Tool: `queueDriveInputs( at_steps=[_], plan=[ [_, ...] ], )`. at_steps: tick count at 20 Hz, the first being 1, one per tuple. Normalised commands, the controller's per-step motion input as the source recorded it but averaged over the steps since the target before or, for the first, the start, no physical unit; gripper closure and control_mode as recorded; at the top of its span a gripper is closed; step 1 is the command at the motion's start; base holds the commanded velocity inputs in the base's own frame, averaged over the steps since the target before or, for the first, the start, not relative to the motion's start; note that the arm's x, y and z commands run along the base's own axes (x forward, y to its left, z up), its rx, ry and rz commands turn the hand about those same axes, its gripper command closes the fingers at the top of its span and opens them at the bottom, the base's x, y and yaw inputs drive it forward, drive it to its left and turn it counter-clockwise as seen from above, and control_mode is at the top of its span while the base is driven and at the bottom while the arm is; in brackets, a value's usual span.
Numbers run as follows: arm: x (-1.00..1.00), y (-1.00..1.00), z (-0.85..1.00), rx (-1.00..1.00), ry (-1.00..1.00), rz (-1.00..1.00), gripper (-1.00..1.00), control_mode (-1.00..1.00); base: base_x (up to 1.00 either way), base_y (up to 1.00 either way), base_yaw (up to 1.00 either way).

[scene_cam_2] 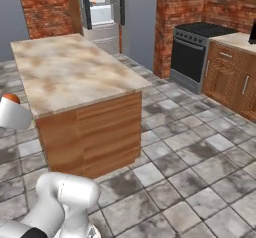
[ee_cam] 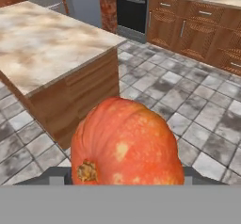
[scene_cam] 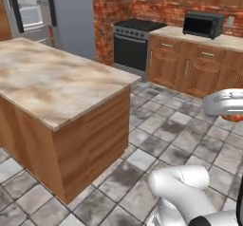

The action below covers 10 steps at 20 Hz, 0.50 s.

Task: Transport the steak and squash to the fridge. Place the steak on the rack containing meat and place the squash on the rack containing the vegetable, ensuring meats and vegetables are on different racks.

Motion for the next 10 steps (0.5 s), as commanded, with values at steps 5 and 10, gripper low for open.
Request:
queueDriveInputs(
  at_steps=[5, 10],
  plan=[
    [0.00, 0.00, 0.00, 0.00, 0.00, 0.00, 1.00, 1.00, 1.00, -1.00, 0.24],
    [0.00, 0.00, 0.00, 0.00, 0.00, 0.00, 1.00, 1.00, 1.00, -0.97, 0.33]
  ],
)
